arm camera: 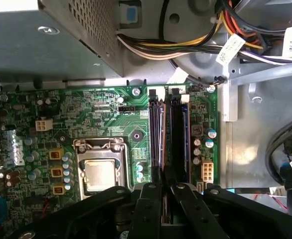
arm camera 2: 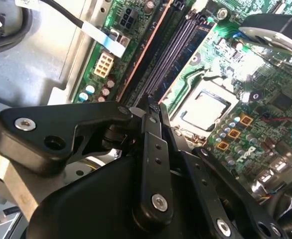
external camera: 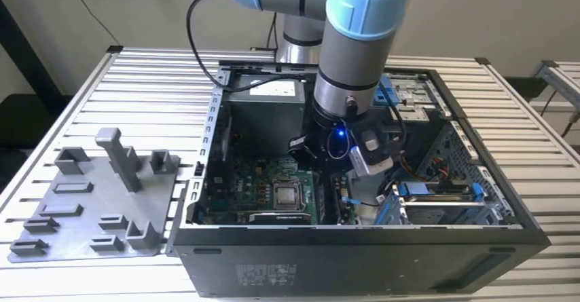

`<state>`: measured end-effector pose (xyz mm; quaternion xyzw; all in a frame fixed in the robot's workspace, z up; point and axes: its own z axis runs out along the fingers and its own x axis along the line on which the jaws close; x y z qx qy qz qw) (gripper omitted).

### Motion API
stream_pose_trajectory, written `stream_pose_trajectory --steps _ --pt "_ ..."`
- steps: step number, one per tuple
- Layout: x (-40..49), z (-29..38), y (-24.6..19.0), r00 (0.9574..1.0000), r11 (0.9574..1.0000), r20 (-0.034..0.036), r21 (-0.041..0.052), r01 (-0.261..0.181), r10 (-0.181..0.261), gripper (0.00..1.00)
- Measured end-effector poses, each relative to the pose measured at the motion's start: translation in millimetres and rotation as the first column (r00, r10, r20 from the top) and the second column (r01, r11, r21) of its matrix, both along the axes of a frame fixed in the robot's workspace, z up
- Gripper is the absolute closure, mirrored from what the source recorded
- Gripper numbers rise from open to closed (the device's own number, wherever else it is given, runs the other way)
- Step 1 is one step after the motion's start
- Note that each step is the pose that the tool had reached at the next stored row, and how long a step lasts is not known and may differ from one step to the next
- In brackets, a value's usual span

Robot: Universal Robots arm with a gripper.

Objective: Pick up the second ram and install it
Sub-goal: 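Insert the second ram into the second slot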

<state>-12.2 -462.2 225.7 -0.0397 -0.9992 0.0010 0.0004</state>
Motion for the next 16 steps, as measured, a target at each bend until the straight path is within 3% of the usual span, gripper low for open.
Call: stream_pose_trajectory --steps 16 --pt "0.9 -1.8 0.0 1.0000 1.0000 0.0003 -0.0001 0.000 0.000 0.86"
